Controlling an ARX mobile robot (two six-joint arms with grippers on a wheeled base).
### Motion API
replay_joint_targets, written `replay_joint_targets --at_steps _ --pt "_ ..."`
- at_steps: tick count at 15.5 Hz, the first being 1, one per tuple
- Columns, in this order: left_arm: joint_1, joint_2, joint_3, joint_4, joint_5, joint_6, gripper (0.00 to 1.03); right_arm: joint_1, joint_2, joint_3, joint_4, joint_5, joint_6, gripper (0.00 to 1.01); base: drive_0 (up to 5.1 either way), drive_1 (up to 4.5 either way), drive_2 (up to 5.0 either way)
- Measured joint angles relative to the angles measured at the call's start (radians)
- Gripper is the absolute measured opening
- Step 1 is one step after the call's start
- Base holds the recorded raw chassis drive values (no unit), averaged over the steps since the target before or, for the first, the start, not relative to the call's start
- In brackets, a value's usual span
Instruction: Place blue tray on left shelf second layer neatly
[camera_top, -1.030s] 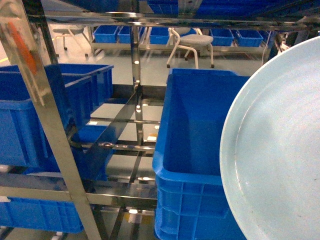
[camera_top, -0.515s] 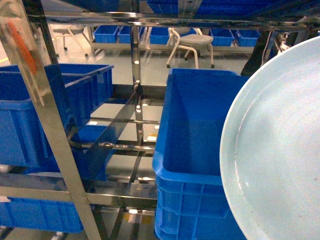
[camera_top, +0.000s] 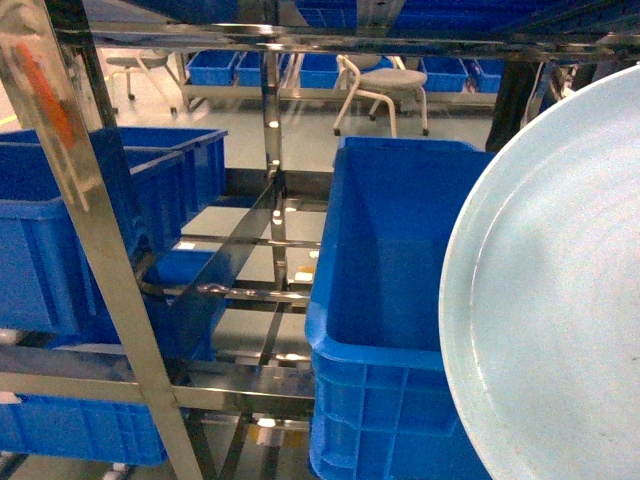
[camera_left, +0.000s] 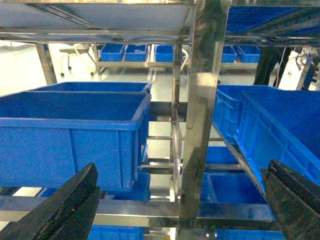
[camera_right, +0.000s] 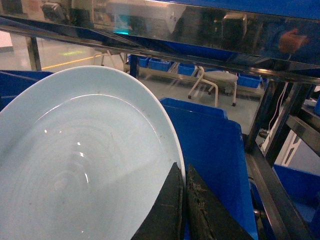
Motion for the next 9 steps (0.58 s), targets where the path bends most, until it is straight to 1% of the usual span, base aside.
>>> replay_joint_targets --at_steps 2,4,6,9 --pt "0.0 0.0 0.0 0.0 0.0 0.0 0.98 0.001 -0.002 0.0 -0.004 -0.002 0.004 0.02 0.0 0.0 0.0" --pt "0.0 0.0 0.0 0.0 0.0 0.0 0.98 -0.002 0.032 0.0 0.026 -0.01 0.003 0.02 0.0 0.0 0.0" --pt "0.0 0.0 0.0 0.0 0.0 0.0 0.98 -0.016 0.097 0.0 0.082 -0.031 0.003 0.02 0.0 0.0 0.0" --pt "0.0 0.0 0.0 0.0 0.0 0.0 0.98 -0.029 0.199 0.002 0.17 -0.046 0.002 0.02 0.0 0.0 0.0"
